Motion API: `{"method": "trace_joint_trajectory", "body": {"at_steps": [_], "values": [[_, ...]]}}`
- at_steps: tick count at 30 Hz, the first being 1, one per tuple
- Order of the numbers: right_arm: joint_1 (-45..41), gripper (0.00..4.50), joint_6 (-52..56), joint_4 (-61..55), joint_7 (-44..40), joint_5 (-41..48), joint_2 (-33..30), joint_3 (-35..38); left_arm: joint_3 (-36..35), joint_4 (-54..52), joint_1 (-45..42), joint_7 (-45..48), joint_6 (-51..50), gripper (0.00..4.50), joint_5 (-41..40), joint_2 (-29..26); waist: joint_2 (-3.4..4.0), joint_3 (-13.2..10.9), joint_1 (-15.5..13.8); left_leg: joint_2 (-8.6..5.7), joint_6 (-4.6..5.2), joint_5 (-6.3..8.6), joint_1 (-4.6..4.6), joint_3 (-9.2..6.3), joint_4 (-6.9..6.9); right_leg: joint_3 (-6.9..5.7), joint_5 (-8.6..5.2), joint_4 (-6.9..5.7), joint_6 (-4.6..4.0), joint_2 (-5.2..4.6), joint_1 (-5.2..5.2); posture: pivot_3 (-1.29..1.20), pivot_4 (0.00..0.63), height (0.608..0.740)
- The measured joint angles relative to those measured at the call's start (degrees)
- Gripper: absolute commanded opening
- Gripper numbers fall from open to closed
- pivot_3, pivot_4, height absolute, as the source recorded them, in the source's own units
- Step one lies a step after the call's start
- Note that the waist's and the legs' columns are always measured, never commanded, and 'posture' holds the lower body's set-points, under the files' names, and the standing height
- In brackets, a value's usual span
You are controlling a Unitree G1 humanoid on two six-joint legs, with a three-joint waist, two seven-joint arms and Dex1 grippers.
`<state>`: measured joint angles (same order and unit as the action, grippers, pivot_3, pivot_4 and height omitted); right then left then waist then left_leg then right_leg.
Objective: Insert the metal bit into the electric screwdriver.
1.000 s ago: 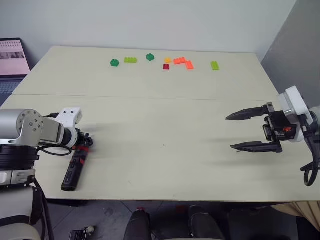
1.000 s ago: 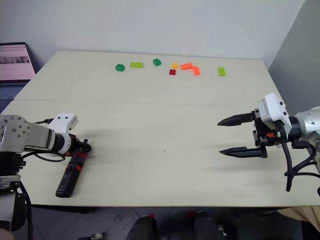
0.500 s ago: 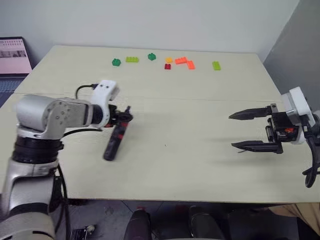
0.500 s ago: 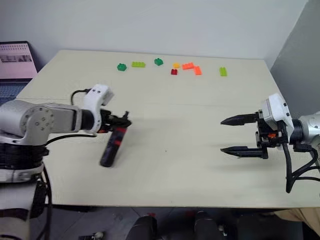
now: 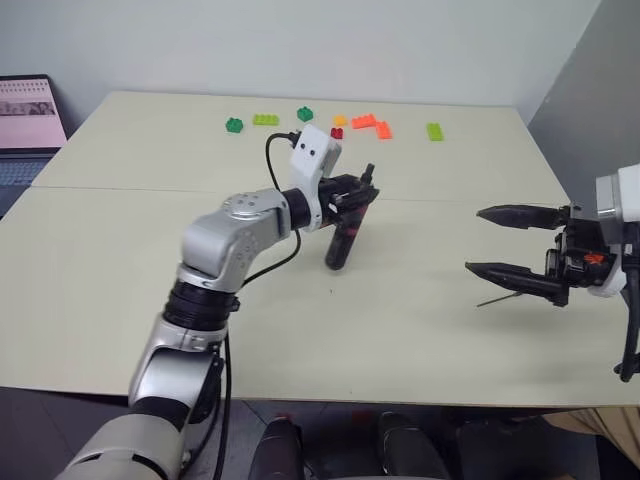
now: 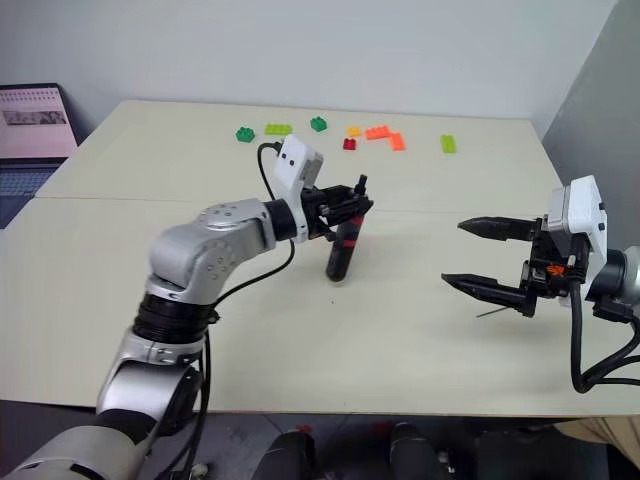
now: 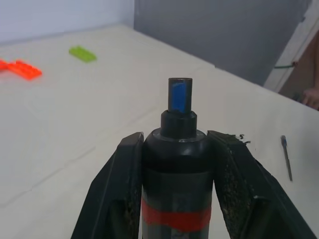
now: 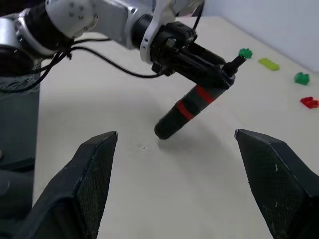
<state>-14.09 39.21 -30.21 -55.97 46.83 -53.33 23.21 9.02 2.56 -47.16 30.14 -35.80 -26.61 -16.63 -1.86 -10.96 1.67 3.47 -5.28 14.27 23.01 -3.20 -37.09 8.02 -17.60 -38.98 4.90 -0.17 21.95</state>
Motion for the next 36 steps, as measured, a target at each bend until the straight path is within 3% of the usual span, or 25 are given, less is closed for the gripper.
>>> {"method": "trace_joint_trajectory", "body": {"at_steps": [6,12,25,36], "values": [[-0.1,3.96,1.5,-2.7,7.2,0.5,2.1,-0.8,1.9,2.8,7.3,1.7,16.3,1.63,6.5,6.0,0.01,0.0,0.1,0.01,0.0,0.0,-0.02,0.06,0.03,0.1,0.0,0.03,0.0,0.01,0.02,0.0,0.15,0.74],[-0.7,3.96,2.3,-3.4,10.0,1.6,2.3,-2.2,1.8,3.5,11.0,1.8,23.7,1.63,9.7,7.0,0.01,0.0,0.1,-0.01,0.02,0.0,-0.07,0.07,0.0,0.12,0.02,0.02,0.04,0.02,-0.04,0.0,0.15,0.74],[-2.6,3.96,2.5,-2.9,9.7,1.5,2.1,-5.0,0.2,-4.8,16.6,2.2,21.3,1.63,9.8,4.5,0.02,0.0,0.2,0.01,0.04,-0.01,-0.18,0.06,-0.01,0.13,0.02,0.02,0.05,0.04,-0.16,0.0,0.15,0.74],[-3.3,3.96,0.8,0.2,7.2,-1.1,-0.9,-6.4,-0.6,-4.9,16.2,-0.8,21.7,1.63,11.2,7.2,0.02,0.0,0.1,0.0,0.05,-0.02,-0.13,0.06,0.02,0.12,0.02,0.08,0.05,0.04,-0.12,0.0,0.15,0.74]]}}
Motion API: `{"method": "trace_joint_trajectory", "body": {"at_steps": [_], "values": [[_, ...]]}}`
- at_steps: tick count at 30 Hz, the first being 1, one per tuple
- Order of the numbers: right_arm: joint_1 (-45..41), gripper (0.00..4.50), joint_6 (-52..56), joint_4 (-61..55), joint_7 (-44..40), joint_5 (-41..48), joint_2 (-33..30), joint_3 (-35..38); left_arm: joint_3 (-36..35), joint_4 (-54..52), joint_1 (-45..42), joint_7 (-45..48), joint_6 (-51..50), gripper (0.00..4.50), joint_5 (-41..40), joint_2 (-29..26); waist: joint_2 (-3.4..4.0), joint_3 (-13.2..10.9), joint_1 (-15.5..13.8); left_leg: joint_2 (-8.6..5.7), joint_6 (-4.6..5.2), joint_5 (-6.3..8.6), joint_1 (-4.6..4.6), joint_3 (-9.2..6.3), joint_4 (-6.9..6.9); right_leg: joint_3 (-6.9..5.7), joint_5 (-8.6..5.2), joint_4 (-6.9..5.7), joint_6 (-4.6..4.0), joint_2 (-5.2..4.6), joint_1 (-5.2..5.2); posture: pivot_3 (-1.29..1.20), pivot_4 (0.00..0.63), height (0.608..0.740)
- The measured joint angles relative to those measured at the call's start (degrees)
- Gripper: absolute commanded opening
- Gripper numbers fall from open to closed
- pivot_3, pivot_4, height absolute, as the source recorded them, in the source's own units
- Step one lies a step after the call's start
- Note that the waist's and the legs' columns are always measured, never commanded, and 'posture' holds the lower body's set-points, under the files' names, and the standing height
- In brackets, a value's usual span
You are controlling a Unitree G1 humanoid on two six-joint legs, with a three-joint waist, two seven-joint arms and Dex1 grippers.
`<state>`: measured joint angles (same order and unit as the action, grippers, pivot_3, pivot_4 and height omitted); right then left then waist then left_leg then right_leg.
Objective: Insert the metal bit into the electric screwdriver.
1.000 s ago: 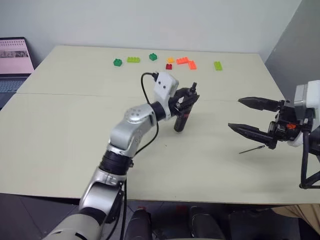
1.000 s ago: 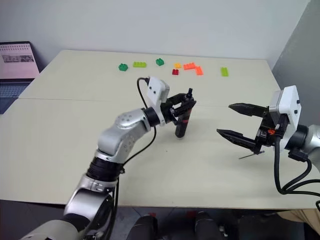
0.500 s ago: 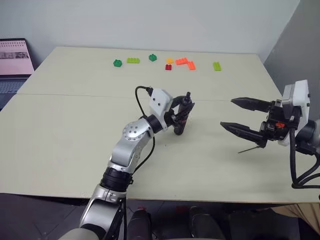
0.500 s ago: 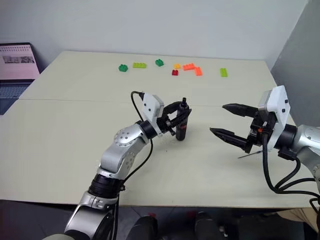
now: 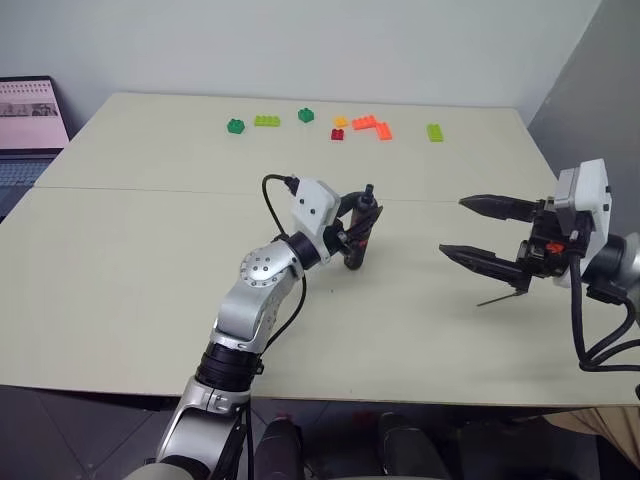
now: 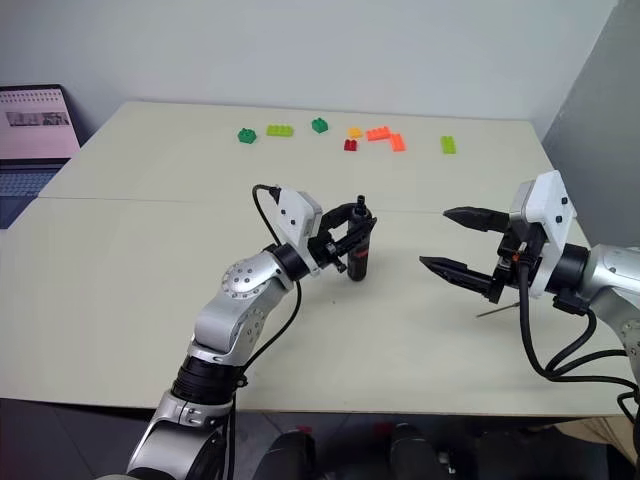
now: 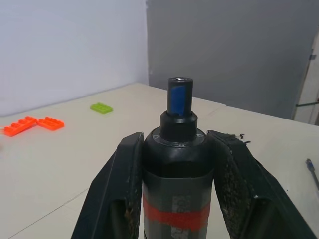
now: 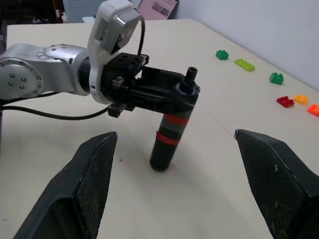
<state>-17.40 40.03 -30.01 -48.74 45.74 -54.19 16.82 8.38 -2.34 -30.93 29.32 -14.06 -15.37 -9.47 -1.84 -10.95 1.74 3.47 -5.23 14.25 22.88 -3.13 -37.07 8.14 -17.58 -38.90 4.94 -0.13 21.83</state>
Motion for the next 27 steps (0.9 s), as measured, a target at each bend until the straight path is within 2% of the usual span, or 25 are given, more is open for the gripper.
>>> {"method": "trace_joint_trajectory", "body": {"at_steps": [3,7,10,14,19,21,27], "values": [[2.0,3.96,-0.2,1.6,-4.0,-0.8,-4.2,1.0,-0.1,-1.8,-0.9,0.0,0.0,1.63,-0.3,1.4,0.0,0.0,-0.1,-0.01,0.0,0.0,0.05,0.01,0.0,0.0,0.0,0.07,0.0,-0.02,0.0,0.0,0.15,0.74],[5.5,3.96,-4.1,7.2,-11.4,-7.8,-12.6,0.1,1.0,-4.3,-0.8,1.2,1.2,1.63,-0.4,2.5,0.01,0.0,-0.2,-0.02,0.01,0.0,0.01,0.06,0.01,0.02,0.0,0.18,0.0,-0.05,-0.05,0.0,0.15,0.74],[5.4,3.96,-9.6,12.3,-16.8,-14.5,-17.1,-4.4,2.0,-3.4,0.9,2.0,2.3,1.63,0.3,2.6,0.01,0.0,0.2,0.0,0.01,0.0,-0.06,0.07,0.01,0.04,0.0,0.13,0.0,-0.02,-0.04,0.0,0.15,0.74],[2.0,3.96,-16.8,20.3,-23.3,-22.0,-19.8,-11.9,2.6,-0.5,1.5,3.0,3.4,1.63,1.5,2.0,0.09,0.0,0.3,-0.01,0.02,0.0,-0.08,0.14,-0.01,0.12,0.01,0.08,0.03,-0.01,-0.01,0.0,0.15,0.74],[-9.4,3.96,-27.7,32.0,-31.8,-33.3,-19.3,-23.0,2.5,0.8,2.0,3.8,4.7,1.63,2.3,1.8,0.14,-0.1,0.3,0.0,0.03,-0.02,-0.1,0.17,-0.01,0.13,0.02,0.09,0.05,-0.02,0.0,0.0,0.15,0.74],[-15.2,3.96,-33.5,38.4,-34.7,-39.0,-16.8,-27.9,2.5,0.7,2.1,3.9,4.8,1.63,2.6,1.8,0.14,-0.1,0.4,0.0,0.02,-0.02,-0.11,0.18,-0.01,0.13,0.02,0.11,0.05,-0.02,-0.01,0.0,0.15,0.74],[-22.3,3.96,-43.5,50.2,-37.9,-47.5,-10.5,-36.2,2.6,0.4,2.4,3.7,5.0,1.63,3.0,2.0,0.23,-0.1,0.2,-0.01,0.02,-0.02,-0.09,0.19,-0.01,0.13,0.03,0.1,0.03,-0.08,0.0,0.0,0.15,0.74]]}}
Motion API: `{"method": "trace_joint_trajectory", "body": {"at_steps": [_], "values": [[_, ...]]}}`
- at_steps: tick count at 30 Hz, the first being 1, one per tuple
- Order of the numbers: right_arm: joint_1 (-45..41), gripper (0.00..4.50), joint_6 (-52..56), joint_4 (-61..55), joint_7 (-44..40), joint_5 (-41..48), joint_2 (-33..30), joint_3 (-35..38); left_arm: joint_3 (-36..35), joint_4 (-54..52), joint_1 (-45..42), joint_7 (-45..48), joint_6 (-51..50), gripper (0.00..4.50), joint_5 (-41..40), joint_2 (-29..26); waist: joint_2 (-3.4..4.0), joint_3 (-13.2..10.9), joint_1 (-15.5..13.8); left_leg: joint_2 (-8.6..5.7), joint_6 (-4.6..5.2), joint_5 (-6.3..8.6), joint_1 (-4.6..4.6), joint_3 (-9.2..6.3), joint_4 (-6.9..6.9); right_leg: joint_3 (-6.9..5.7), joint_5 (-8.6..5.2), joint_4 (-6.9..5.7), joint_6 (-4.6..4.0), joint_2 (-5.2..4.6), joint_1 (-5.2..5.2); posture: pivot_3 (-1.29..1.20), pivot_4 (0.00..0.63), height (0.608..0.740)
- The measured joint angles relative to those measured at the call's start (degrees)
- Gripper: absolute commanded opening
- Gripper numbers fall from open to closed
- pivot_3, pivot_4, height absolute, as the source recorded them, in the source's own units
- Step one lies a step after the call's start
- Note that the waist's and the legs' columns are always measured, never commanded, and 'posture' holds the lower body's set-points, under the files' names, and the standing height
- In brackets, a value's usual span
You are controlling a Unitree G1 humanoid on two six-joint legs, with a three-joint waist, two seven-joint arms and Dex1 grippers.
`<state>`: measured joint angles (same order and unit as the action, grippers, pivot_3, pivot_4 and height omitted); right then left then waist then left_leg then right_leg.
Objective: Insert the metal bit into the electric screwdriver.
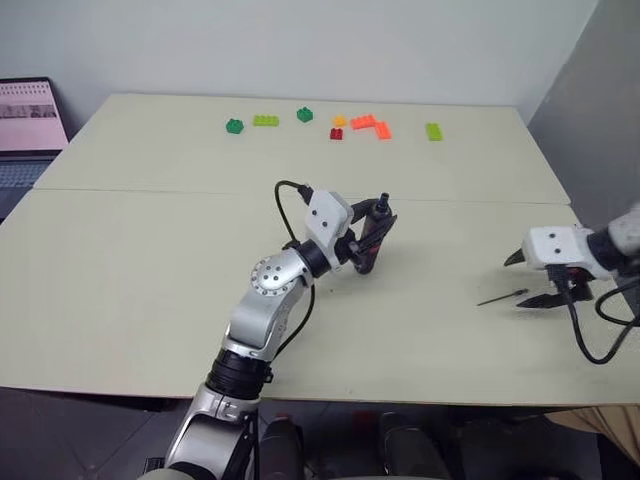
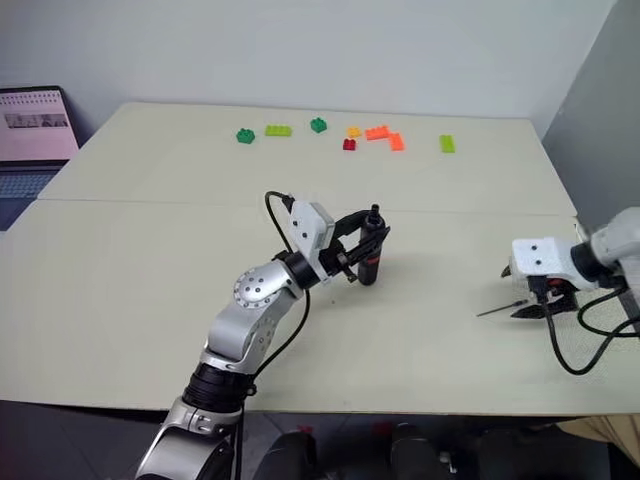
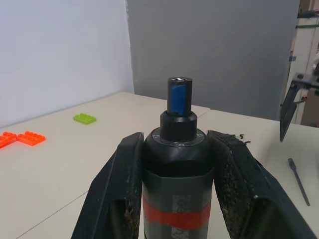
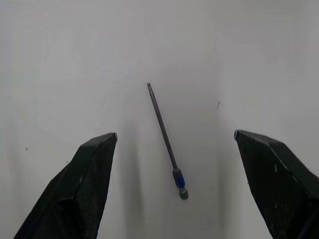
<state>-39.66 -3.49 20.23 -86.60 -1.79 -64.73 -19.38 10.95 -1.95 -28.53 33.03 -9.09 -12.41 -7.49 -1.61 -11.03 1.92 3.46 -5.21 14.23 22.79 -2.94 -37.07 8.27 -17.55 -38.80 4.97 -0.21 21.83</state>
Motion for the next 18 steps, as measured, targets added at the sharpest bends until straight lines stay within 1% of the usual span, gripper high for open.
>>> {"method": "trace_joint_trajectory", "body": {"at_steps": [3,4,11,18], "values": [[-3.3,3.96,-3.8,4.8,-0.2,-3.0,2.1,-2.2,0.0,0.0,0.0,-0.4,0.0,1.63,0.2,0.2,0.02,0.0,0.0,0.0,0.0,0.0,-0.03,0.0,0.01,0.0,0.0,-0.02,0.0,0.0,-0.01,0.0,0.15,0.74],[-5.2,3.96,-6.3,8.4,-0.2,-4.8,3.7,-3.4,0.0,0.0,0.0,-0.8,0.0,1.63,0.5,0.4,0.02,0.0,0.0,0.0,0.0,0.0,-0.04,0.0,0.0,0.0,0.01,-0.04,-0.01,0.0,-0.02,0.0,0.15,0.74],[-7.1,3.96,-12.3,17.2,-0.5,-8.8,6.1,-5.6,0.0,-0.5,0.2,-1.5,-0.4,1.63,0.8,0.4,0.04,0.0,0.0,-0.01,0.0,0.0,-0.04,0.0,-0.01,0.0,0.01,-0.06,-0.02,-0.04,-0.02,0.0,0.15,0.74],[-8.1,3.96,-16.1,21.3,-0.5,-10.6,7.3,-5.7,0.0,-1.3,0.8,-2.4,-0.6,1.63,1.0,0.4,0.05,0.0,0.1,-0.01,0.0,-0.01,-0.08,0.0,-0.01,0.0,0.01,-0.08,-0.02,-0.03,-0.05,0.0,0.15,0.74]]}}
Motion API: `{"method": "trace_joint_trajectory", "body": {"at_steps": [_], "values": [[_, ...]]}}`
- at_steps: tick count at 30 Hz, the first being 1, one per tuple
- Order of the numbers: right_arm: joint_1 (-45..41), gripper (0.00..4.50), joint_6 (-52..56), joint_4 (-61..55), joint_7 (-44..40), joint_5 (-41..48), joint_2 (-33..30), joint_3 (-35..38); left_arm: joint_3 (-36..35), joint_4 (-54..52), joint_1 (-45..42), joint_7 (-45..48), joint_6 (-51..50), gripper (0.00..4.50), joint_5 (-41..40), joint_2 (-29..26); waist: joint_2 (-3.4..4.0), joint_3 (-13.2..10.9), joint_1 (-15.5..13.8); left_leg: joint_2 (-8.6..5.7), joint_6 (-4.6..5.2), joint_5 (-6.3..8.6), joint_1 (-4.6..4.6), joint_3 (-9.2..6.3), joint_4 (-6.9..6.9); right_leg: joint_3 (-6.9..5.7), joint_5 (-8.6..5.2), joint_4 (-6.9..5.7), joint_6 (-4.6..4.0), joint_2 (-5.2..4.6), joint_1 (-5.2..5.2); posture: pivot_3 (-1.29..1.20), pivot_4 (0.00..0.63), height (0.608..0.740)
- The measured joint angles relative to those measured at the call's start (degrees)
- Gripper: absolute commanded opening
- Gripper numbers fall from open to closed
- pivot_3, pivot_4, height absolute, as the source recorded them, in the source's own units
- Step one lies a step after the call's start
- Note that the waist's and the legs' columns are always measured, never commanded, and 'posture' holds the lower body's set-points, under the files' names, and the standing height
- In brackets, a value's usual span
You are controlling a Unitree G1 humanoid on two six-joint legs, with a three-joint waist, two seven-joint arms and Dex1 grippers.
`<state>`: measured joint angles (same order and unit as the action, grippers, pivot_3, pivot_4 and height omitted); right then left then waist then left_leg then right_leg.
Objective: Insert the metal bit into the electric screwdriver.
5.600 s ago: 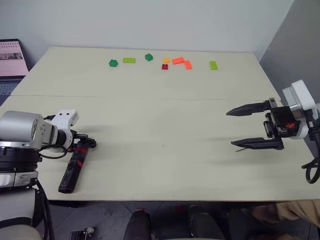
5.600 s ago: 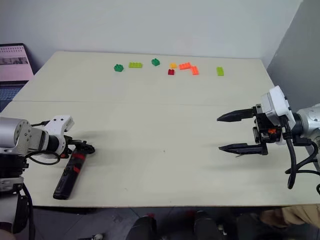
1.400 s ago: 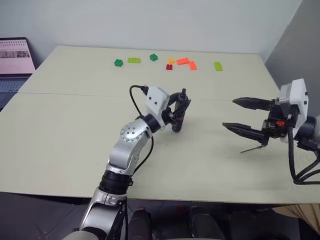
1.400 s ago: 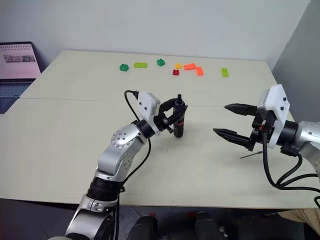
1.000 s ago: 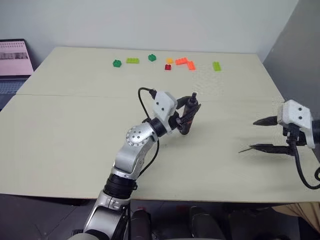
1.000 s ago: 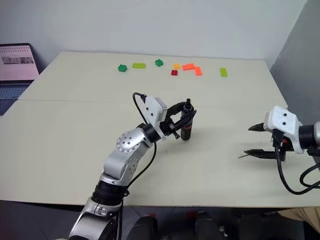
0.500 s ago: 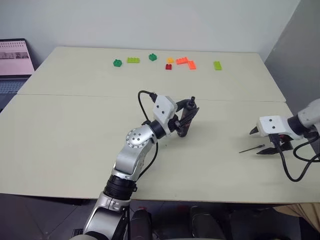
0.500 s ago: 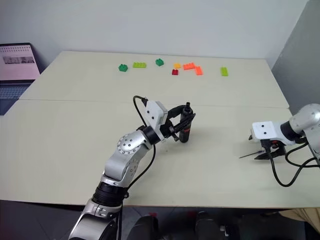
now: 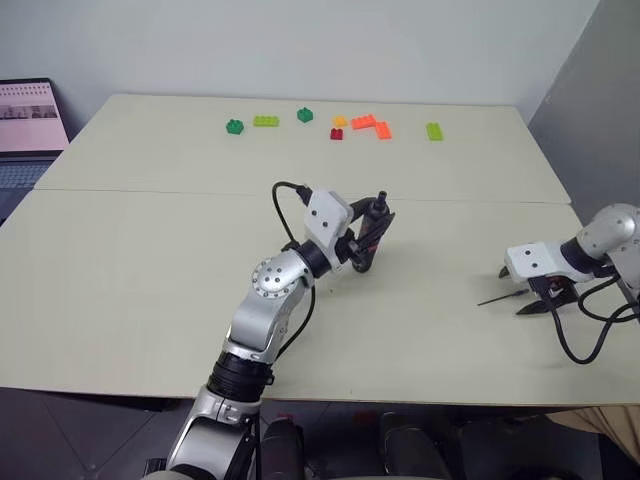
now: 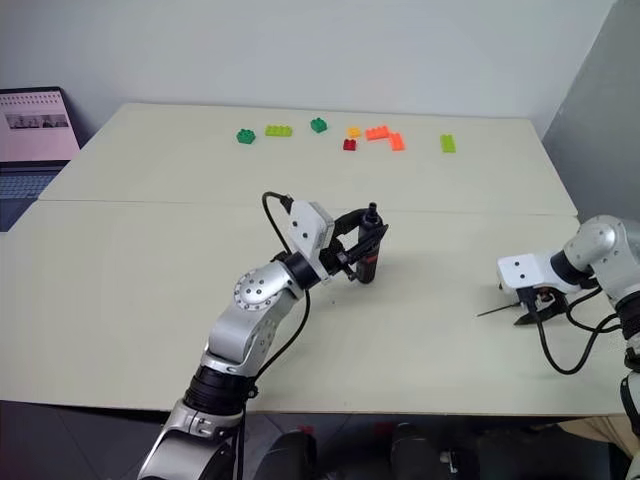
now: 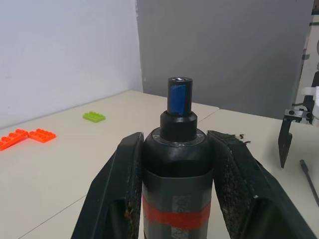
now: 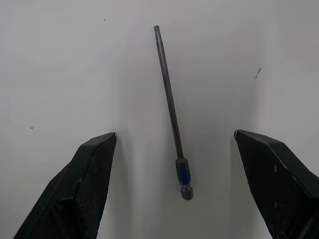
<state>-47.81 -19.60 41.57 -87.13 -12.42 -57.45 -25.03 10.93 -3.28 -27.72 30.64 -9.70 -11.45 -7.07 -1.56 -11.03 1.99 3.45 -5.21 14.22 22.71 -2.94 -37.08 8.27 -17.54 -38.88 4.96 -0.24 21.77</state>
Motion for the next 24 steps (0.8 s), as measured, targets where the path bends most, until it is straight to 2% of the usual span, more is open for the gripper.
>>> {"method": "trace_joint_trajectory", "body": {"at_steps": [3,6,19,21,24], "values": [[-0.3,3.96,-0.6,0.8,0.0,-0.5,0.7,0.0,0.0,-0.2,0.0,0.0,-0.2,1.63,0.0,-0.1,0.0,0.0,0.0,0.0,0.0,0.0,0.0,0.0,0.0,0.0,0.0,0.0,0.0,0.0,-0.01,0.0,0.15,0.74],[-0.4,3.53,-1.0,1.4,0.0,-1.1,1.5,0.0,0.0,-0.2,0.0,0.0,-0.2,1.63,0.1,-0.1,0.0,0.0,0.0,0.0,0.0,0.0,-0.01,-0.01,0.0,-0.01,0.0,0.0,0.0,0.0,-0.02,0.0,0.15,0.74],[-2.5,0.37,-3.8,5.5,0.6,-5.7,2.3,-0.9,0.0,-0.2,0.1,-0.2,-0.8,1.63,0.6,-0.3,0.0,0.0,0.1,-0.01,0.0,0.0,-0.36,0.0,-0.04,0.01,0.02,0.01,-0.01,0.0,-0.4,0.0,0.15,0.74],[-2.8,0.0,-4.0,5.9,0.7,-6.2,2.4,-0.9,0.0,-0.2,0.1,-0.2,-0.8,1.63,0.6,-0.3,0.0,0.0,0.1,-0.01,0.0,0.0,-0.36,0.0,-0.03,0.01,0.02,0.01,-0.01,0.0,-0.4,0.0,0.15,0.74],[-2.9,0.0,-4.2,6.0,0.7,-6.5,2.6,-0.8,0.0,-0.2,0.1,-0.3,-0.8,1.63,0.6,-0.3,0.0,0.0,0.1,0.0,0.0,0.0,-0.36,0.0,-0.02,0.01,0.02,0.01,-0.01,0.01,-0.4,0.0,0.15,0.74]]}}
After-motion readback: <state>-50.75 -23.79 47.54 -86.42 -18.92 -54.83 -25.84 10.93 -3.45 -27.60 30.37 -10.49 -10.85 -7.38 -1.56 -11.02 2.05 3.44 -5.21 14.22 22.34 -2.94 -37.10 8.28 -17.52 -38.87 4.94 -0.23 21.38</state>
